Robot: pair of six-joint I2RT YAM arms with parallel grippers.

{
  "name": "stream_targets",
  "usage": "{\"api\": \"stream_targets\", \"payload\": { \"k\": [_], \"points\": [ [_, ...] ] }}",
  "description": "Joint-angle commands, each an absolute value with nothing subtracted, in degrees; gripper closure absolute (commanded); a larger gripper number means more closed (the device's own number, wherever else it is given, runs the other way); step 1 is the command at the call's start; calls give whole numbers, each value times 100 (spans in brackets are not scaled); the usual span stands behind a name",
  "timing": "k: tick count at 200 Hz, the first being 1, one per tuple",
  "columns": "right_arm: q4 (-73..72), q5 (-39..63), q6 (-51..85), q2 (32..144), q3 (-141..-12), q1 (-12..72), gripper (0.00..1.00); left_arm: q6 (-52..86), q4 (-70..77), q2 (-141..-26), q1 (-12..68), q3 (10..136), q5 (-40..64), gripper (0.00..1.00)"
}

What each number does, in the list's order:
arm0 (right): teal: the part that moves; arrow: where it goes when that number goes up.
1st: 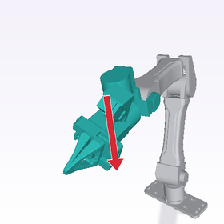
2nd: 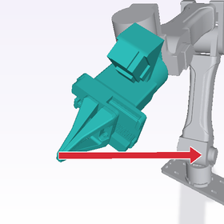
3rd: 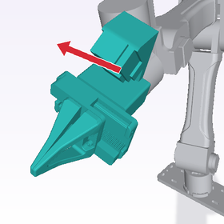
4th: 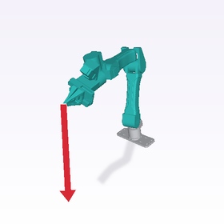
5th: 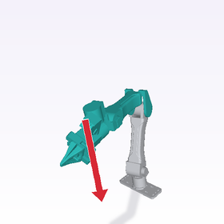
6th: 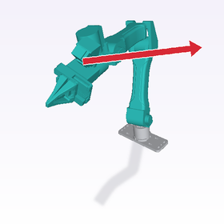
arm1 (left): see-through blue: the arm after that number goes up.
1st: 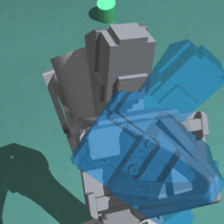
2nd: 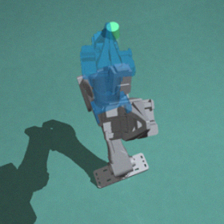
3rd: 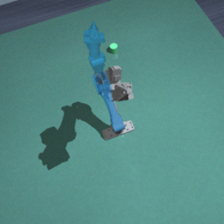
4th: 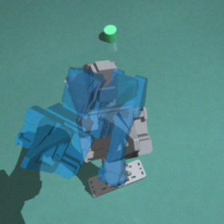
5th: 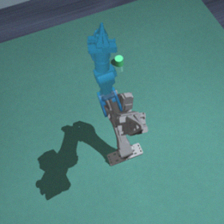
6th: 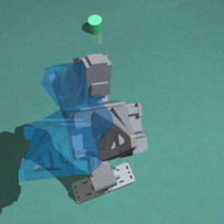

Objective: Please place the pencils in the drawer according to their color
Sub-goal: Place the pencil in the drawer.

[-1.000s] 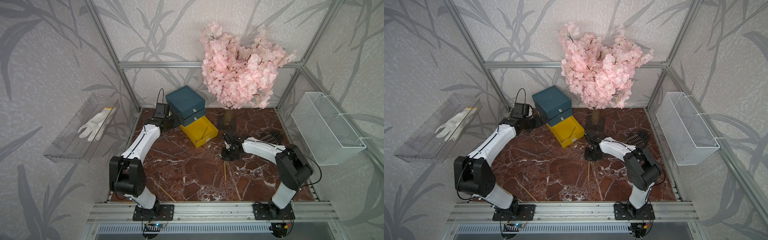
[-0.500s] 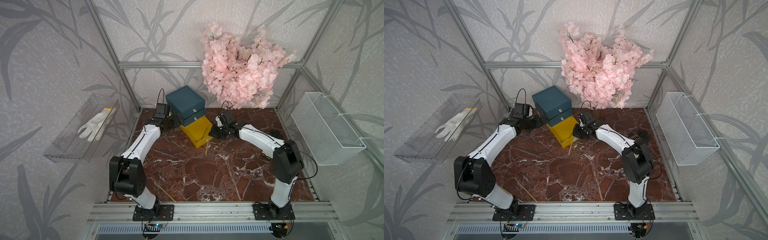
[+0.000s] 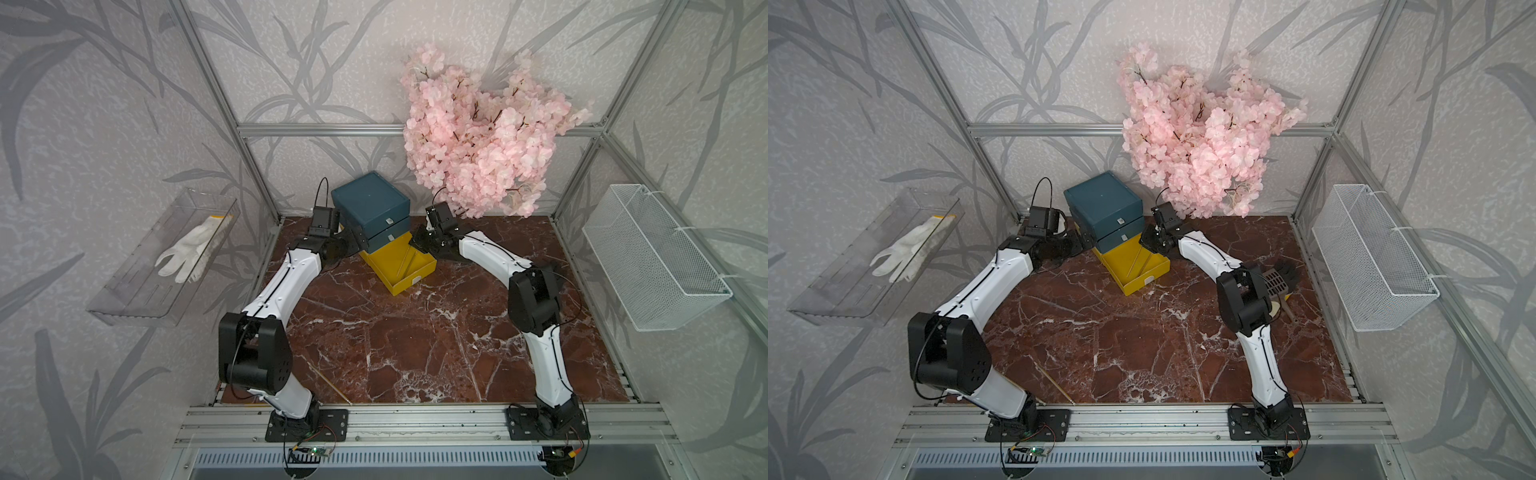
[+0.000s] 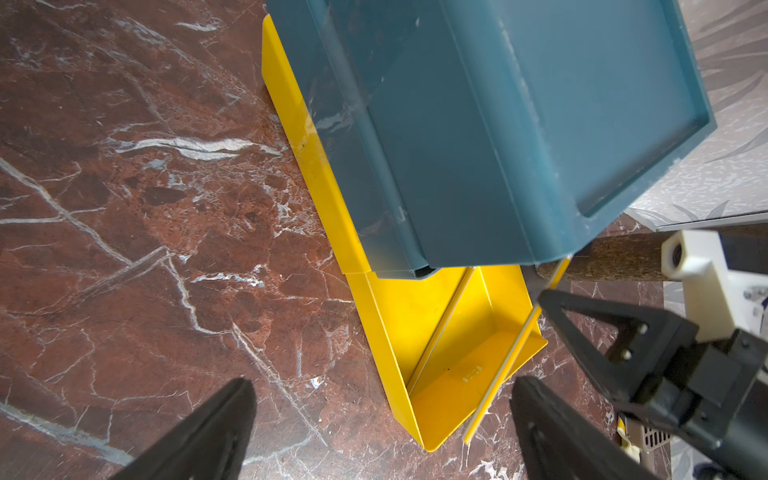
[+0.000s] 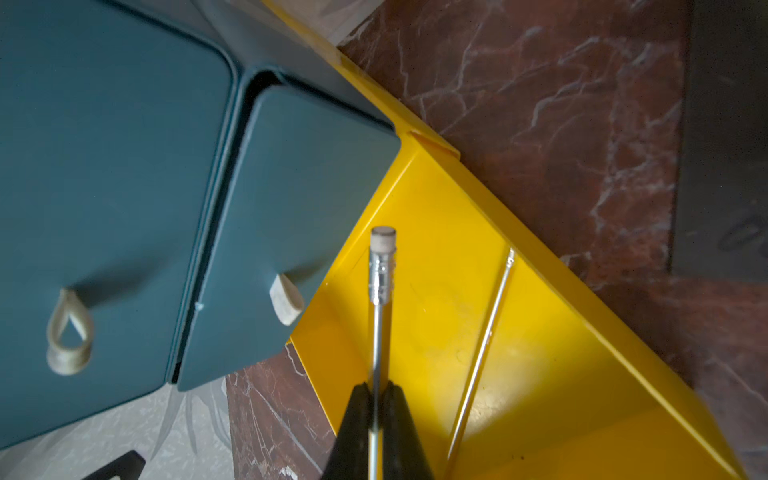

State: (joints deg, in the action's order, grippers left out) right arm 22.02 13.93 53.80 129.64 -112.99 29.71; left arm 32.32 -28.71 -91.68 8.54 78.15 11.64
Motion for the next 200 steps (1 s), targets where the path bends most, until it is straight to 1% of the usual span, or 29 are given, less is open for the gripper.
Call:
{"api": "stream_targets", "payload": {
  "k": [1, 26, 70, 76, 86, 93, 100, 107, 153, 179, 200],
  "points": [
    [2458, 1053, 5331, 13293, -11741, 2962, 100, 3128, -2978, -9166, 880, 7941, 1105, 0],
    [2713, 950, 5146, 13652, -12161, 2971, 100, 3118, -3000, -9174, 879, 7975, 1101, 0],
    [3119, 916, 4677, 14000, -12532, 3124, 100, 3141, -2980, -9194, 879, 7981, 1093, 0],
    [3187, 968, 4624, 14036, -12583, 3141, 93, 3147, -2975, -9202, 877, 7983, 1091, 0],
    [3261, 1115, 4572, 14054, -12609, 3163, 74, 3140, -2972, -9200, 880, 7988, 1065, 0],
    [3317, 1113, 4529, 14005, -12577, 3180, 63, 3136, -2966, -9191, 881, 7995, 1040, 0],
    [3308, 1092, 4459, 13888, -12452, 3205, 57, 3123, -2972, -9178, 879, 8003, 1019, 0],
    [3221, 1070, 4392, 13712, -12263, 3234, 54, 3120, -2978, -9167, 879, 8018, 1006, 0],
    [2708, 990, 3953, 12163, -10603, 3428, 52, 3041, -3093, -8971, 870, 8168, 841, 0],
    [2726, 837, 3523, 11338, -9754, 3802, 52, 3107, -3107, -8701, 862, 8110, 694, 0],
    [2850, 772, 3090, 10942, -9287, 4230, 52, 3225, -3080, -8399, 864, 7889, 530, 0]
  ]
}}
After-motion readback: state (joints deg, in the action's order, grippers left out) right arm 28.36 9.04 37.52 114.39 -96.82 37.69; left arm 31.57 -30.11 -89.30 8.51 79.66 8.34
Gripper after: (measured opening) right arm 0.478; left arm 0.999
